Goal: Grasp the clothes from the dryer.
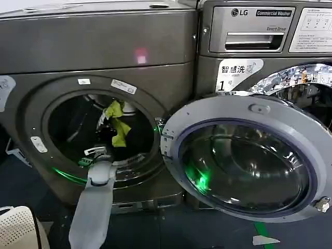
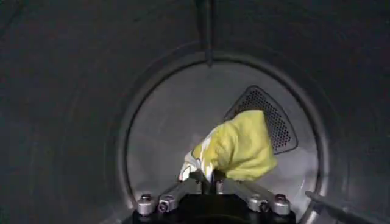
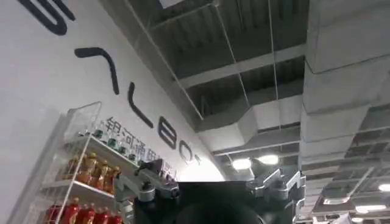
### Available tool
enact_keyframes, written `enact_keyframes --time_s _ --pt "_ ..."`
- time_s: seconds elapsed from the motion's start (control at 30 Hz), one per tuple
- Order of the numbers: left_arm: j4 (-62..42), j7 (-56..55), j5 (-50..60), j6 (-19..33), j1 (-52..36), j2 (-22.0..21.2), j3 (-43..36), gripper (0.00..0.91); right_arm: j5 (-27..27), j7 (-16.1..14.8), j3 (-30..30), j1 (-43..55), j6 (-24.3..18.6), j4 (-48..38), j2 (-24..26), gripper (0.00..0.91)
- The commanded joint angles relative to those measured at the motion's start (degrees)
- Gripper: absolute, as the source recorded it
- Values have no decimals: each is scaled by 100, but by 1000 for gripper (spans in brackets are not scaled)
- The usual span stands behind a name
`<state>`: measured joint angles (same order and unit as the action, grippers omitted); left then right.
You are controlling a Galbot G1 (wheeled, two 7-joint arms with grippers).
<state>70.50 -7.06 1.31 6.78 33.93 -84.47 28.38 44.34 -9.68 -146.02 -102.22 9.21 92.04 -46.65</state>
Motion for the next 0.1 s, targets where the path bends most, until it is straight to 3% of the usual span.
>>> enact_keyframes --time_s 0.03,0.1 --pt "-13 2 -17 -12 -37 8 10 0 -17 -19 -19 -4 25 9 -7 907" --pt "-4 -28 6 -20 -64 -6 17 0 -21 -27 -23 -16 24 16 -21 907"
